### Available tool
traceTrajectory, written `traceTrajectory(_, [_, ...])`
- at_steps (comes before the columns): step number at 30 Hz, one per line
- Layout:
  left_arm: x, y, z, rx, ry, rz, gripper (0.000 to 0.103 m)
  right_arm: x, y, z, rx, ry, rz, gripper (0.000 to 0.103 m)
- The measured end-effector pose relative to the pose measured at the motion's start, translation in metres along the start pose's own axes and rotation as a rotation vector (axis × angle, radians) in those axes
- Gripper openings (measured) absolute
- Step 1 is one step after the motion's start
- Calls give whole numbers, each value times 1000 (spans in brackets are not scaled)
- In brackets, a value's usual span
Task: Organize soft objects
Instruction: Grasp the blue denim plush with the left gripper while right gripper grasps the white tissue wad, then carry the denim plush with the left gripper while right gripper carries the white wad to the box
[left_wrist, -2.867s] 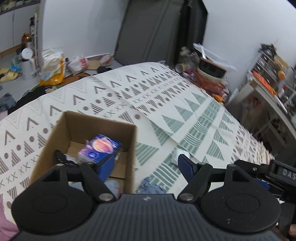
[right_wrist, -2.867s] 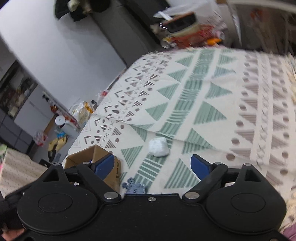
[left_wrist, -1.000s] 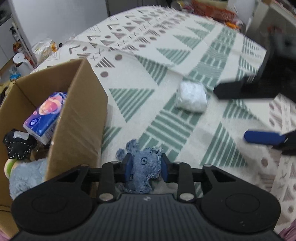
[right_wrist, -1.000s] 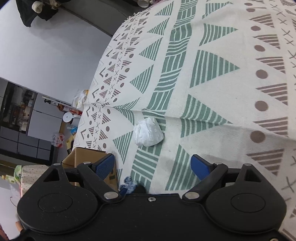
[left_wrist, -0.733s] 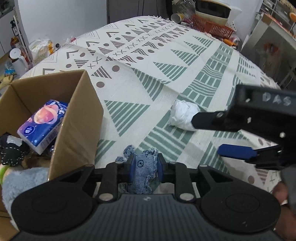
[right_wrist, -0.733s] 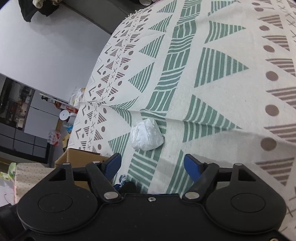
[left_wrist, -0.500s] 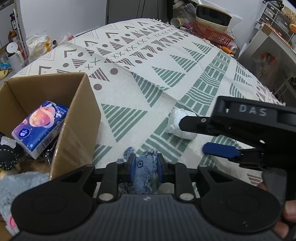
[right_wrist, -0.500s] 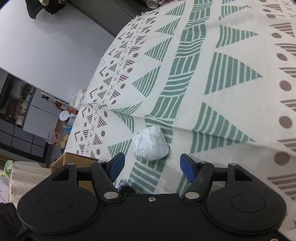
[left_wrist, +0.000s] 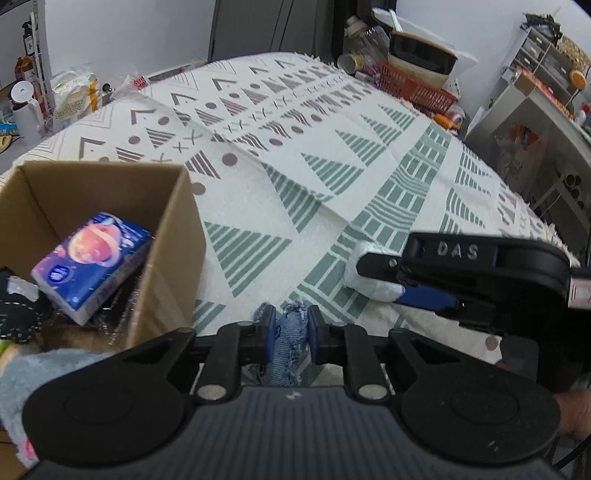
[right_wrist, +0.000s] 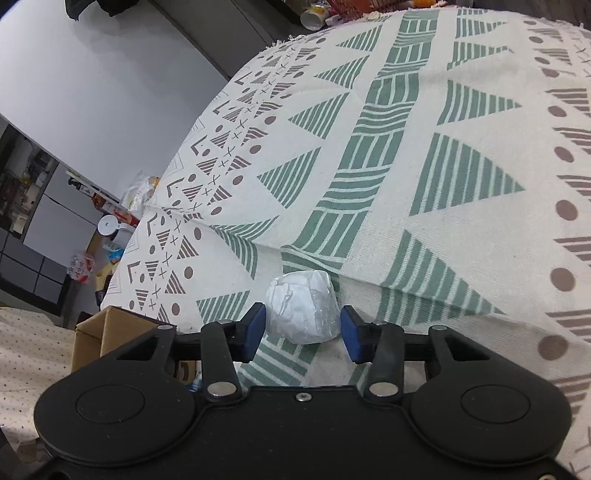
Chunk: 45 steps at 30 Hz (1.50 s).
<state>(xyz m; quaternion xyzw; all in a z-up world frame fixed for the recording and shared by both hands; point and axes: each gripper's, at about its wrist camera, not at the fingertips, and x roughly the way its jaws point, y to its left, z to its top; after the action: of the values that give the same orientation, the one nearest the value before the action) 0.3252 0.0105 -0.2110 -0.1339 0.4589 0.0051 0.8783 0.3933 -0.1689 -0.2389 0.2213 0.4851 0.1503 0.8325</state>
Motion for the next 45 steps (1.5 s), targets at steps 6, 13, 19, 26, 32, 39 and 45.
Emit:
traceTrajectory(6, [-19,6,3,-37,-34,-17,11,-19,9,-6,-30,-27,0,43])
traceTrajectory(13, [-49,7,8,-40,-97,-56,11,-42,30,-17,-102,-60,7,43])
traceTrajectory(19, [-70,12,12,-51,-145,-71,11,-67,43,-19,-88,-81,48,43])
traceTrajectory(26, [-97,23,17,-60,-188,-101,11,-95,75,-25,-163,-133,17,43])
traceTrajectory(32, [-118,37,23,-75,-225,-112,11,-108,95,-33,-166,-147,10,43])
traceTrajectory(39, [-136,64,35,-111,-260,-88,11,-114,124,-38,-183,-163,4,43])
traceTrajectory(45, [-145,94,43,-172,-281,-79,11,-113,158,-42,-227,-172,9,44])
